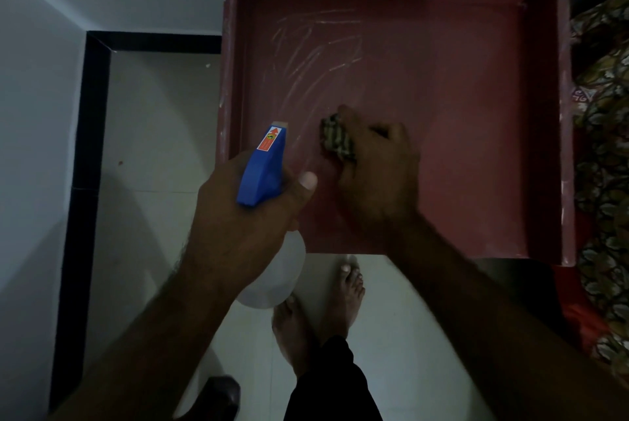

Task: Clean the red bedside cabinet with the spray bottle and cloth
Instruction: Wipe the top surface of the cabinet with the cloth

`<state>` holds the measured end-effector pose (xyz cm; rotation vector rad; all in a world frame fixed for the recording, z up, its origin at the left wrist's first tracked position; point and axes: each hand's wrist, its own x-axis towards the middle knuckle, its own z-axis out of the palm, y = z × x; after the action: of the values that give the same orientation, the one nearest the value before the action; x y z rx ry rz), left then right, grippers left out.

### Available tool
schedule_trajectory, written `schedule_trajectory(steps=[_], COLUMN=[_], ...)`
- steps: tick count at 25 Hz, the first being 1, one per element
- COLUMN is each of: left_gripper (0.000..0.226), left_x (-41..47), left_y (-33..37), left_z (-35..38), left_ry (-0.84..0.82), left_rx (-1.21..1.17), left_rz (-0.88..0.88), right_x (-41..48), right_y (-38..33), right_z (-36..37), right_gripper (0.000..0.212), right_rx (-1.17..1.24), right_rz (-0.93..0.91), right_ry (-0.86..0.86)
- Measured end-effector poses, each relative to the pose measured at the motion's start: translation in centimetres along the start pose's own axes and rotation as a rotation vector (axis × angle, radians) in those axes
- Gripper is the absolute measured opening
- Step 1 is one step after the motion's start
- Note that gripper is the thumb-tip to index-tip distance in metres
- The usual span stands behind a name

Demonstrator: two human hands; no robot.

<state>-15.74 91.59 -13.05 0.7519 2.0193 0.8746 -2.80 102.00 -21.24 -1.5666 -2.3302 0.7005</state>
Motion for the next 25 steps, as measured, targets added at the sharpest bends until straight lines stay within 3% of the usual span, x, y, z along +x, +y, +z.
schedule_trajectory(steps=[2, 4, 6, 10, 11, 14, 15, 19, 20, 23, 25], left_gripper=[0.034, 0.031, 0.029, 0.030, 0.031, 0.032, 0.032, 0.031, 0.032, 0.035, 0.034], left_x=[0.4, 0.7, 1.1, 1.8, 2.0, 2.6, 2.8, 3.5, 3.7, 4.0, 4.3], left_y=[0.3, 0.4, 0.5, 1.1, 1.3, 1.9, 2.1, 2.9, 3.1, 3.5, 3.7], left_z=[0.0, 0.0, 0.1, 0.3, 0.3, 0.1, 0.1, 0.2, 0.1, -0.2, -0.3], left_ry=[0.000, -0.005, -0.012, -0.013, -0.019, -0.038, -0.040, -0.027, -0.025, -0.025, -0.023], left_rx=[-0.008, 0.005, 0.008, -0.020, -0.018, -0.014, -0.027, -0.035, -0.030, -0.029, -0.031], left_rz=[0.003, 0.009, 0.005, -0.012, -0.005, 0.026, 0.028, 0.016, 0.021, 0.039, 0.029], right_x=[0.3, 2.1, 2.5, 1.2, 1.9, 4.4, 4.4, 2.9, 3.3, 5.7, 6.0], right_y=[1.0, 2.6, 2.5, 0.8, 1.4, 3.0, 2.3, 0.0, 0.6, 2.7, 1.9], right_z=[-0.7, -1.4, -1.0, -0.3, -0.8, -1.5, -1.2, 0.1, -0.3, -1.3, -1.0], right_gripper=[0.077, 0.073, 0.070, 0.072, 0.073, 0.073, 0.073, 0.072, 0.073, 0.073, 0.071], right_rx=[-0.035, -0.025, -0.026, -0.004, -0.002, 0.003, 0.013, 0.014, -0.002, -0.024, -0.030], right_rz=[-0.034, 0.175, 0.247, -0.080, -0.057, 0.249, 0.258, -0.090, -0.089, 0.244, 0.262], right_ry=[0.010, 0.066, 0.080, 0.032, 0.041, 0.112, 0.128, 0.022, 0.021, 0.103, 0.113])
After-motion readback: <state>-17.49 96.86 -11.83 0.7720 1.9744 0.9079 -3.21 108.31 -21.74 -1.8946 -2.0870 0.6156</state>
